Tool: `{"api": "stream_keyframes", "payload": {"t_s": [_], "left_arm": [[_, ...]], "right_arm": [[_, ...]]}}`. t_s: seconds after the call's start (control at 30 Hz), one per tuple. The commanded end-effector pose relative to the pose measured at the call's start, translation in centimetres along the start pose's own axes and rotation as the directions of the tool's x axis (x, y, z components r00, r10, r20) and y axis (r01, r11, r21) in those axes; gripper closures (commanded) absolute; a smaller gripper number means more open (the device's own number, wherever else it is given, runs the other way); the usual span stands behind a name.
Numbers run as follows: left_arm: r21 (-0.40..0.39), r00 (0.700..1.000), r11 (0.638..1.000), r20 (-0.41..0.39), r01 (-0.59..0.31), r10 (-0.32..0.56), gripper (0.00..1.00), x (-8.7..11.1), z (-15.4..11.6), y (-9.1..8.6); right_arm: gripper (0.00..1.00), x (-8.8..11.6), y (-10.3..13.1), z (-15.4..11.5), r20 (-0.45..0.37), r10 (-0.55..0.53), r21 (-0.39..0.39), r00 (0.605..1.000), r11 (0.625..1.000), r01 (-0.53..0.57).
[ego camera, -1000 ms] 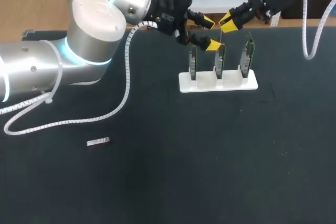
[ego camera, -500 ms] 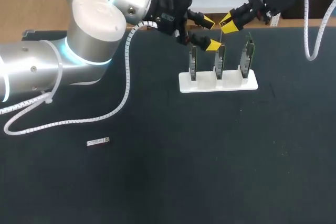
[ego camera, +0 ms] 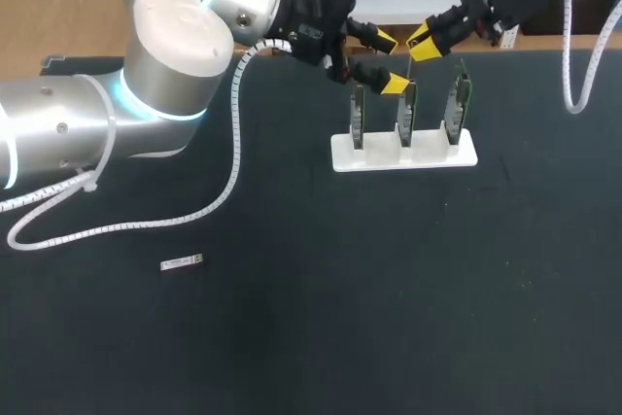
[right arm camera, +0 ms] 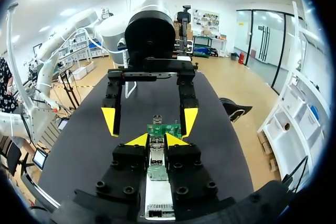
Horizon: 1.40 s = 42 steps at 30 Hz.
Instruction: Pick up the optical module with the left hand, and insert it into the network port with the right hand.
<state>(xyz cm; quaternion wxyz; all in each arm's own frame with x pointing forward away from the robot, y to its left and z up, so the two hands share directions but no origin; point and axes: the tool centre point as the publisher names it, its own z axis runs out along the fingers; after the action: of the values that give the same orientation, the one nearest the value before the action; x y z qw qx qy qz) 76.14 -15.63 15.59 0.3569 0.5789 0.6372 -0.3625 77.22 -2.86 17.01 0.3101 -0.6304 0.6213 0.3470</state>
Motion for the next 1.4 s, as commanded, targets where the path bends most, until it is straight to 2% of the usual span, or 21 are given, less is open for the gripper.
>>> {"api": "stream_keyframes", "payload": {"t_s": [0.03, 0.43, 1.17, 1.4], "left_arm": [[0.003, 1.0, 1.0, -0.006, 0.002, -0.002, 0.0, -0.1, 0.06, 0.17], [0.003, 1.0, 1.0, -0.006, 0.002, -0.002, 0.0, -0.1, 0.06, 0.17], [0.003, 1.0, 1.0, -0.006, 0.002, -0.002, 0.0, -0.1, 0.06, 0.17], [0.003, 1.0, 1.0, -0.006, 0.002, -0.002, 0.0, -0.1, 0.06, 0.17]], "right_arm": [[1.0, -0.04, 0.34, 0.05, 0.004, -0.004, 0.008, 1.0, 1.0, 0.004], [1.0, -0.53, 0.34, -0.13, 0.008, -0.02, 0.012, 1.0, 1.0, 0.02], [1.0, 0.25, 0.27, 0.34, -0.01, -0.002, 0.023, 1.0, 1.0, 0.002], [1.0, -0.28, 0.34, -0.02, -0.004, -0.019, 0.029, 1.0, 0.999, 0.019]]}}
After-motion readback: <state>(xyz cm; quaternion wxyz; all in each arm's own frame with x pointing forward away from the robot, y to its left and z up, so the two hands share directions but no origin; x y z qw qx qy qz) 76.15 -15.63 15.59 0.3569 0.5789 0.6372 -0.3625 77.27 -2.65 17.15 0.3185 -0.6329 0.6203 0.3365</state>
